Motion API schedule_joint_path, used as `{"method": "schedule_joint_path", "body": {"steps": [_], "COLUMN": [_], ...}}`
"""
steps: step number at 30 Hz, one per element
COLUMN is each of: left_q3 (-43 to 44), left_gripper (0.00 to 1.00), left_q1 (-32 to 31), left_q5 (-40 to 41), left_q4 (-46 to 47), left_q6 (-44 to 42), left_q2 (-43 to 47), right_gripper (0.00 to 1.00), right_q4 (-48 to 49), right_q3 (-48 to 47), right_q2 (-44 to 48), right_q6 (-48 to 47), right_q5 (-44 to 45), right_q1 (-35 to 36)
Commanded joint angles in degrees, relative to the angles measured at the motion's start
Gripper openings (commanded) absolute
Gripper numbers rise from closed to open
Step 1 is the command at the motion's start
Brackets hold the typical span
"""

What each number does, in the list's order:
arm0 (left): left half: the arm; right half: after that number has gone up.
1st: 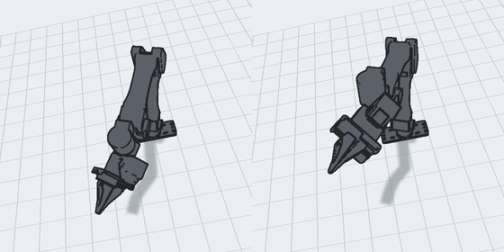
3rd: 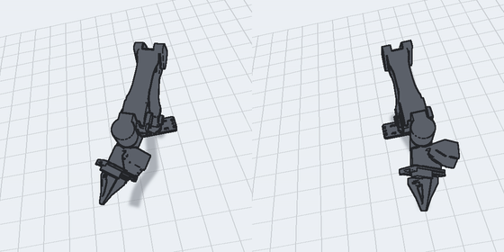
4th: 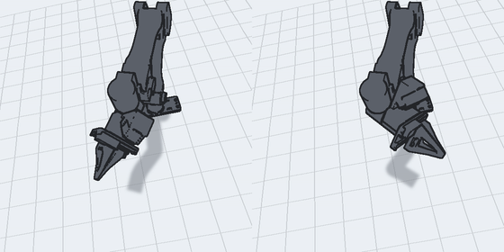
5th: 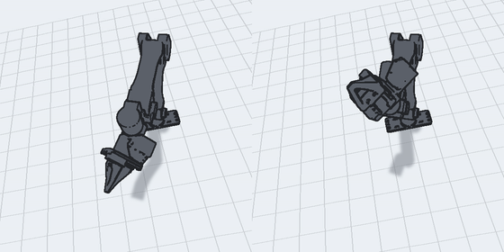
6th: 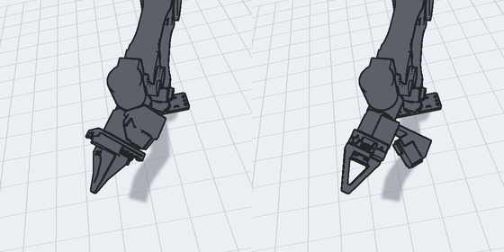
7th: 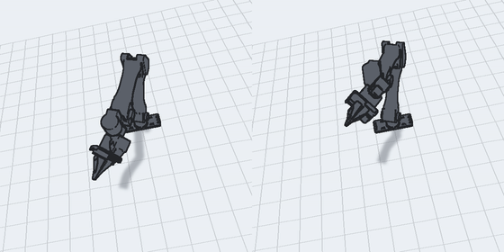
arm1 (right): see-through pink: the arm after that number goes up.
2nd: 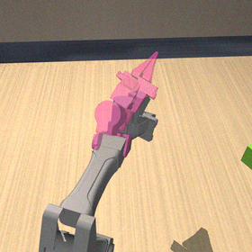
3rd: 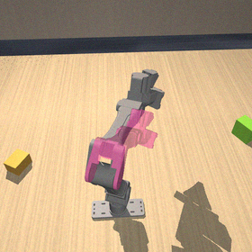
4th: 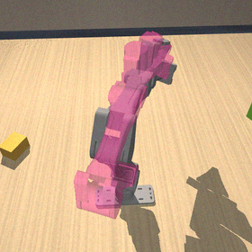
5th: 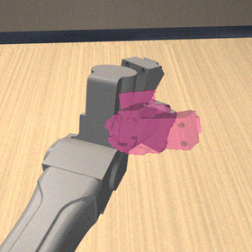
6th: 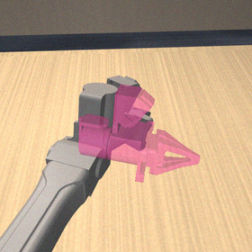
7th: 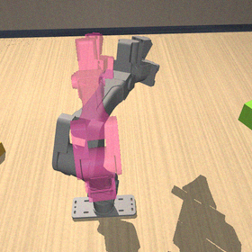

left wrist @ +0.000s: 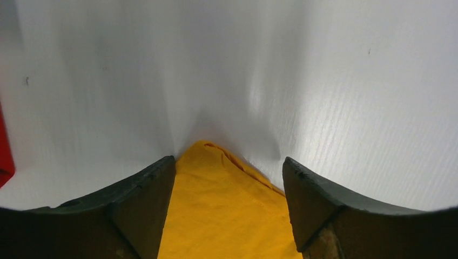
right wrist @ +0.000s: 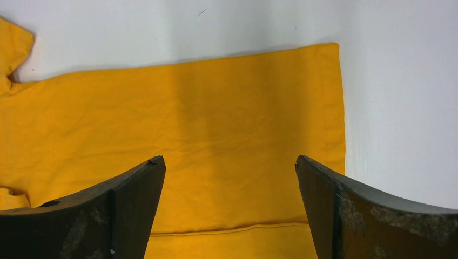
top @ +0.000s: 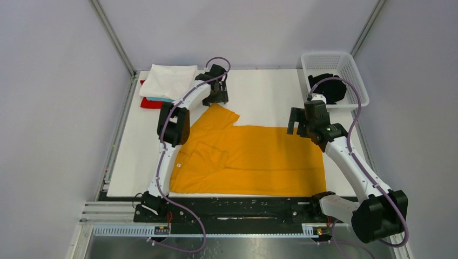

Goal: Fold and stack the t-shirts
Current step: Fold the flattened tshirt in 1/3 of the way, then grab the side of the flattened tshirt furthest away from the robot with both arms

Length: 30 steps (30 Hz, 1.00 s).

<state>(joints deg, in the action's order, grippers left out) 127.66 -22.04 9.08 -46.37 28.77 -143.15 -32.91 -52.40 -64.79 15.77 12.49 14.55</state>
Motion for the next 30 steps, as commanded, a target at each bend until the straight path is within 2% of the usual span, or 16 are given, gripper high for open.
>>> {"method": "schedule_joint_path", "body": {"steps": [1,4,10,14,15,21,24,30], "left_q3": [-1.05,-0.34,-3.64,-4.54,-4.7,-6.81,-10.17,-14.16], "left_gripper": [0.71,0.61,0.31,0.03,0.0,0.0,0.0,0.0], "left_q1": [0.05,0.04,-0.35,-0.3,-0.36,-0.67,-0.87,-1.07], "left_q5": [2.19,3.83,5.1,3.97,3.89,3.53,1.94,-0.38], "left_q4": [-0.38,-2.26,-3.15,-3.24,-3.24,-2.34,0.23,3.35], "left_q6": [1.77,2.42,2.05,1.32,1.35,1.02,1.0,1.54], "left_q2": [-0.01,-1.06,-0.04,0.84,1.3,6.14,9.5,12.58], "right_gripper": [0.99,1.0,0.99,0.99,0.99,0.99,0.99,1.0], "right_q4": [-0.2,-0.47,-0.41,-0.85,-1.1,-2.01,0.46,3.55], "right_q3": [-2.44,-2.3,-2.35,-2.83,-3.11,-7.56,-10.42,-17.01], "right_q2": [-0.04,0.01,-0.09,-1.72,-2.59,-13.22,-19.73,-29.44], "right_q6": [0.49,0.48,1.44,3.13,3.82,3.23,1.4,-8.9], "right_q5": [-0.53,0.02,1.71,2.26,2.44,3.87,0.72,-3.58], "right_q1": [-0.44,-0.48,-0.83,-3.46,-5.07,-13.86,-17.81,-20.5]}}
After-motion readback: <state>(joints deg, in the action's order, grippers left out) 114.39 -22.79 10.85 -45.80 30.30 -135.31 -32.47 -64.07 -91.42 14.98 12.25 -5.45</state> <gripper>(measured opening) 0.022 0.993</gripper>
